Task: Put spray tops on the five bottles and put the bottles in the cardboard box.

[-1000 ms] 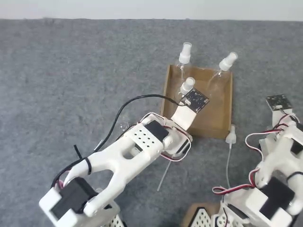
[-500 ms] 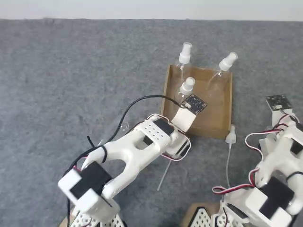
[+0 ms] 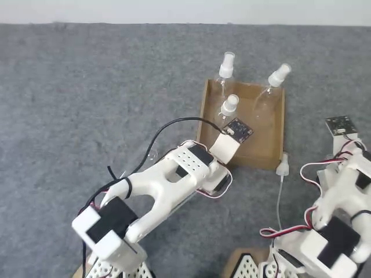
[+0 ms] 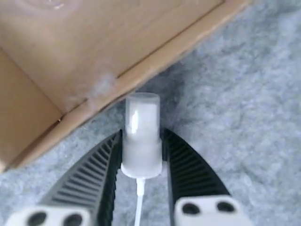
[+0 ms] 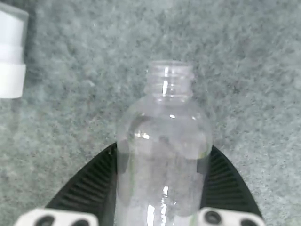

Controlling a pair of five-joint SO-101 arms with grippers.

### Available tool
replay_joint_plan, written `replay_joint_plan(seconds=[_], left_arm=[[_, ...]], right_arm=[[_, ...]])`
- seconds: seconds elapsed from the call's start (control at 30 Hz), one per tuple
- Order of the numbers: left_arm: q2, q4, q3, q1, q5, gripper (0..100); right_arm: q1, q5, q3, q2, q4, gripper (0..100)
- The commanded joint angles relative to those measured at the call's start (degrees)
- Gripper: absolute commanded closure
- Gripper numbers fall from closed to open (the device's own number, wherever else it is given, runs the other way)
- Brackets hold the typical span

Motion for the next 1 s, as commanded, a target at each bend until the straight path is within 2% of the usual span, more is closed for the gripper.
replay_joint_plan(seconds=[0.0, 0.13, 0.3, 0.43, 0.57, 0.7, 0.83, 0.97], left_arm=[[-4.3, 1.7, 2.3, -0.6, -2.2, 96], [-12.7, 1.8, 8.2, -3.8, -4.0, 96], [-20.7, 1.9, 13.0, -15.5, -8.3, 96], [-21.8, 1.8, 12.6, -23.6, -9.9, 96], [-21.7, 1.5, 12.0, -24.3, -11.7, 94], [-19.1, -0.7, 11.9, -25.2, -12.7, 85], [-13.1, -3.9, 11.6, -26.0, -13.2, 86], [-9.5, -1.6, 7.1, -26.4, -14.0, 86]], right_arm=[[0.7, 0.7, -1.1, -0.6, 0.6, 83.8], [0.7, 0.8, -1.1, -0.6, 0.6, 83.8], [0.7, 0.8, -1.1, -0.6, 0.6, 83.8], [0.7, 0.8, -1.1, -0.6, 0.6, 83.8], [0.5, 0.6, -1.1, -0.6, 0.6, 83.8], [0.7, 0.8, -1.1, -0.6, 0.6, 83.8], [0.7, 0.9, -1.1, -0.6, 0.6, 83.8], [0.7, 0.9, -1.1, -0.7, 0.6, 83.8]])
